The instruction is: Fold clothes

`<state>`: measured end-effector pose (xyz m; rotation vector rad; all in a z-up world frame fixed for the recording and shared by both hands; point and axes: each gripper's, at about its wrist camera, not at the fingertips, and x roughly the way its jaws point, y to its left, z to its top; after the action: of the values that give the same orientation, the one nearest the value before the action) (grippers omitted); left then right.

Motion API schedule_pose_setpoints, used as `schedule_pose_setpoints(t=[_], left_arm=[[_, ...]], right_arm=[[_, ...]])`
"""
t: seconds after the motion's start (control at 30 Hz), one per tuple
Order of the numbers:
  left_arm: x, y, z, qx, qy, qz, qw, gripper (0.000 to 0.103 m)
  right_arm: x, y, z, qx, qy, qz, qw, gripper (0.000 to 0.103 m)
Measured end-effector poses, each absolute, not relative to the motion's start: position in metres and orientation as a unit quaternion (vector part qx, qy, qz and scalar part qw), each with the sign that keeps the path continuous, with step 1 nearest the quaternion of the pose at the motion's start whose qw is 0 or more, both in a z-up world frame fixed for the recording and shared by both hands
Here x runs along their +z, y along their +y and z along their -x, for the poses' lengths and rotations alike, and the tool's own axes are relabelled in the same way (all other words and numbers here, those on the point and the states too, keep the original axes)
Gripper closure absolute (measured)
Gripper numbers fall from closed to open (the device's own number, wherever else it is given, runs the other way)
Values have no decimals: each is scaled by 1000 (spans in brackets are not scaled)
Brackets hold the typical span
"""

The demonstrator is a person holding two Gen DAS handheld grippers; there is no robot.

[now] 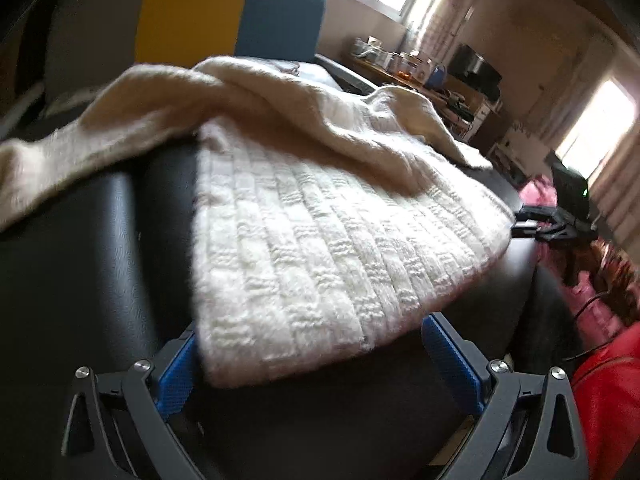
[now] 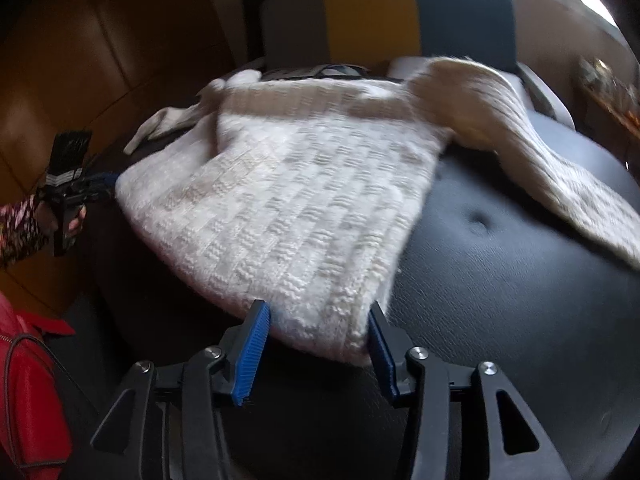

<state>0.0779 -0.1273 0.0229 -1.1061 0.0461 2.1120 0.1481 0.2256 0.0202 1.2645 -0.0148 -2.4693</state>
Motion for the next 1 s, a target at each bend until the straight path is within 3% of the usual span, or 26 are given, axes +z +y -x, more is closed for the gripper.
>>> schedule_pose_setpoints(t=[0.13, 0.17, 0.2, 0.23, 0.27, 0.3, 0.4, 0.8, 1.0], left_arm=[[21, -120, -78, 829, 23, 422, 366, 2], [21, -118, -79, 833, 25, 418, 362, 15], [22, -119, -79, 838, 29, 413, 355, 49], [22, -117, -78, 839, 28, 415, 351, 63], [23, -116, -77, 839, 27, 417, 348, 73], [24, -114, -76, 838, 26, 418, 349, 77], [35, -105, -74, 838, 39, 413, 356, 80], [144, -103, -53, 847, -38, 363, 386, 83], [153, -112, -15, 835, -103, 408, 354, 83]], right_arm=[[18, 222, -147, -881, -10, -438, 180, 55], [16, 222, -146, -881, -15, -440, 175, 58], [15, 221, -145, -880, -19, -442, 171, 62], [15, 221, -144, -880, -31, -443, 168, 65], [15, 221, -143, -881, -46, -440, 169, 79], [17, 221, -143, -881, -61, -438, 170, 86], [24, 221, -139, -882, -91, -432, 168, 91], [112, 234, -127, -896, -190, -334, 221, 93], [147, 244, -122, -886, -244, -300, 254, 93]])
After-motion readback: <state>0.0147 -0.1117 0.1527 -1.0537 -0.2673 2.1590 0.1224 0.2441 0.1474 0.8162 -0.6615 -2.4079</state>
